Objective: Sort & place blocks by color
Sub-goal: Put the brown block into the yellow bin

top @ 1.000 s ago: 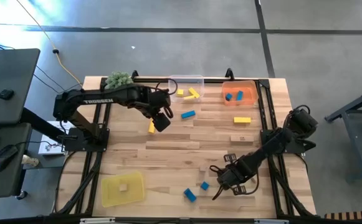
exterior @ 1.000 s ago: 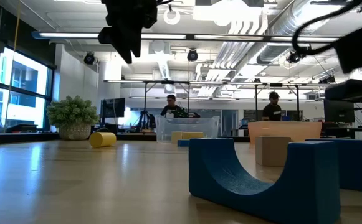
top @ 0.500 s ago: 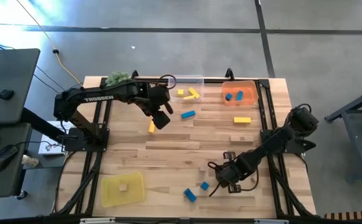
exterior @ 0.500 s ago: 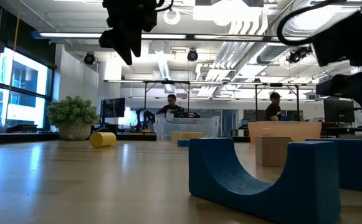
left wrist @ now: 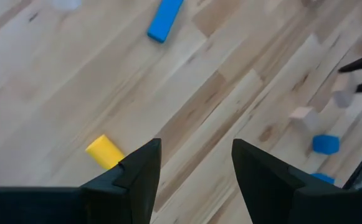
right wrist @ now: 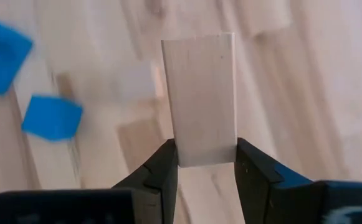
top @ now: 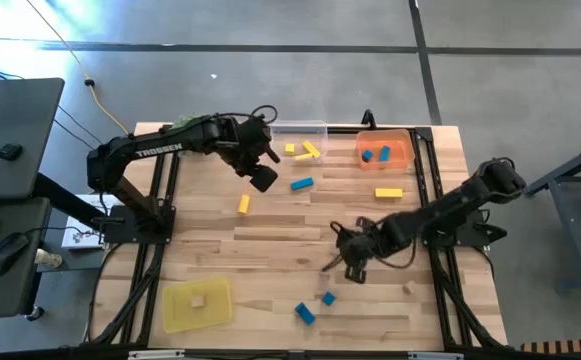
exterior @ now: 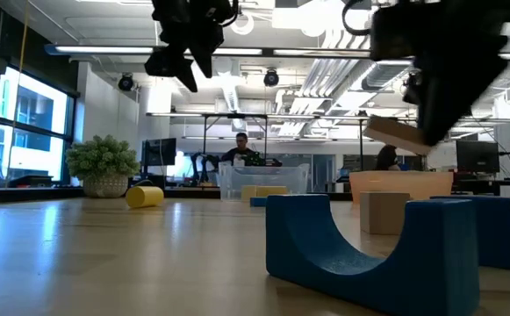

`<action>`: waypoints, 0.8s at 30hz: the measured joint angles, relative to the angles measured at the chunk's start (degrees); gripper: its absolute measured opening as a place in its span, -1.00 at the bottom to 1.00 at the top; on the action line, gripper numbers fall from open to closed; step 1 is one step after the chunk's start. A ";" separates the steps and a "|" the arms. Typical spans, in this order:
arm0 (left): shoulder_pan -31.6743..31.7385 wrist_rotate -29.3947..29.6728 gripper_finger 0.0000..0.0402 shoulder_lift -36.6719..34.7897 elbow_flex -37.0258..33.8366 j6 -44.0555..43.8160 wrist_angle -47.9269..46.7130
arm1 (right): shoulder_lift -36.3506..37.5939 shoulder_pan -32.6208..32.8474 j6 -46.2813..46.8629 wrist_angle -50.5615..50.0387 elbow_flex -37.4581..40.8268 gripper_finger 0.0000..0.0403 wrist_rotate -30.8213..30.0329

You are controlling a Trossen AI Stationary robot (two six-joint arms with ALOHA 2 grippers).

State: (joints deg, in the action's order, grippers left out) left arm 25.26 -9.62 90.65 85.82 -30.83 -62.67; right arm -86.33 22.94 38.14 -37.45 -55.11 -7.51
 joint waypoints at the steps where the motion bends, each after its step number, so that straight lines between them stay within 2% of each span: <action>1: 0.60 -0.79 -0.07 0.00 0.00 -0.08 0.49 | 0.41 -0.98 -0.71 0.36 0.00 -0.50 -0.01; 8: 4.42 -7.77 -0.07 0.00 0.00 0.89 5.04 | 1.29 -7.35 -6.78 2.86 -2.38 -0.50 -0.48; 15: 6.97 -9.65 -0.07 0.00 0.00 0.80 8.84 | 1.16 -13.58 -14.94 2.52 -10.29 -0.50 -5.68; 19: 7.74 -13.35 -0.07 0.78 0.00 -1.01 11.78 | 1.14 -17.27 -18.85 2.14 -14.30 -0.50 -8.97; 24: 8.36 -15.22 -0.07 2.22 0.00 -3.58 15.13 | 1.14 -21.36 -22.16 1.86 -17.72 -0.50 -11.15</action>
State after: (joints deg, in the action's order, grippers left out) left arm 33.63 -24.84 92.86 85.82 -34.41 -47.54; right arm -85.19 1.58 15.98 -35.59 -72.83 -18.66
